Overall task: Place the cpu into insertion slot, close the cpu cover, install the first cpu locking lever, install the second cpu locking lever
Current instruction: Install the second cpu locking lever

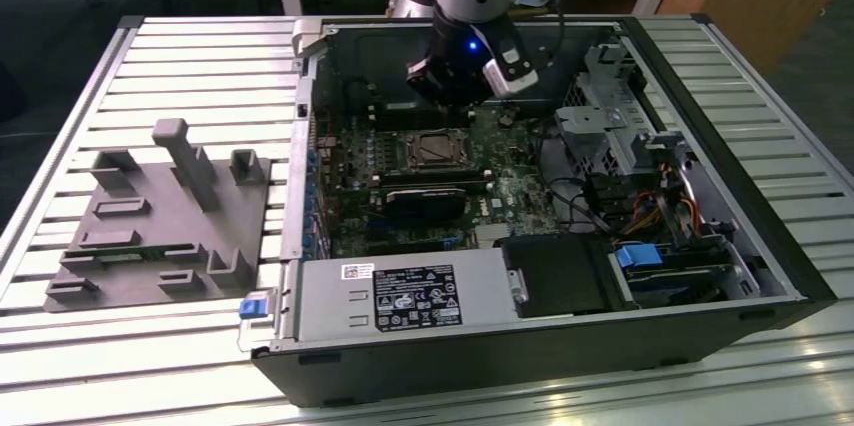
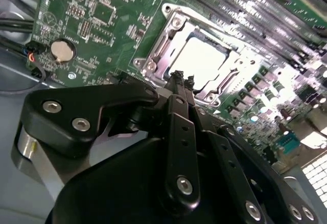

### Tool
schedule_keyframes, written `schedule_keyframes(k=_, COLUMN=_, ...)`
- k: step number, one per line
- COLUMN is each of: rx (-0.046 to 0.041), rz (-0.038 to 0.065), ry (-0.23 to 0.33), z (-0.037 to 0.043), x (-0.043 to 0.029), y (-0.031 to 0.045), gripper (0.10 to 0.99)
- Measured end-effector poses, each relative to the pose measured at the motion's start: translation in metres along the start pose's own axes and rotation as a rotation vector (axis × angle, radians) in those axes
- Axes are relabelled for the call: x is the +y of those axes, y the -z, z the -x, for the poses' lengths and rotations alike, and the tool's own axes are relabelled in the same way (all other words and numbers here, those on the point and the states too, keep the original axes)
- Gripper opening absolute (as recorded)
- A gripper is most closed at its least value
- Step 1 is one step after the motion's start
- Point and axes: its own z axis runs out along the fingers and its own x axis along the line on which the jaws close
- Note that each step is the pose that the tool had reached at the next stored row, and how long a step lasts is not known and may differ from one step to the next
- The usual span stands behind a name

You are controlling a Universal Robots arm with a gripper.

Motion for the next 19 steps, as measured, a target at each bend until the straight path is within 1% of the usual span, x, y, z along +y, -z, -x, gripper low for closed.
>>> schedule_keyframes(k=6, rx=-0.0001, rz=0.001, ry=0.000, z=0.0002, x=-0.0101, y=0.0008, gripper=0.106)
schedule_keyframes(k=8, rx=0.0002, rz=0.005, ry=0.000, z=0.0003, x=-0.0121, y=0.0010, gripper=0.106)
schedule_keyframes(k=11, rx=0.0015, rz=0.009, ry=0.000, z=0.0005, x=-0.0144, y=0.0010, gripper=0.106)
schedule_keyframes(k=14, rx=0.0015, rz=0.013, ry=0.000, z=0.0006, x=-0.0212, y=0.0013, gripper=0.106)
schedule_keyframes(k=18, rx=0.0016, rz=0.015, ry=0.000, z=0.0008, x=-0.0306, y=0.0017, gripper=0.106)
schedule_keyframes(k=19, rx=0.0017, rz=0.019, ry=0.000, z=0.0009, x=-0.0322, y=0.0016, gripper=0.106)
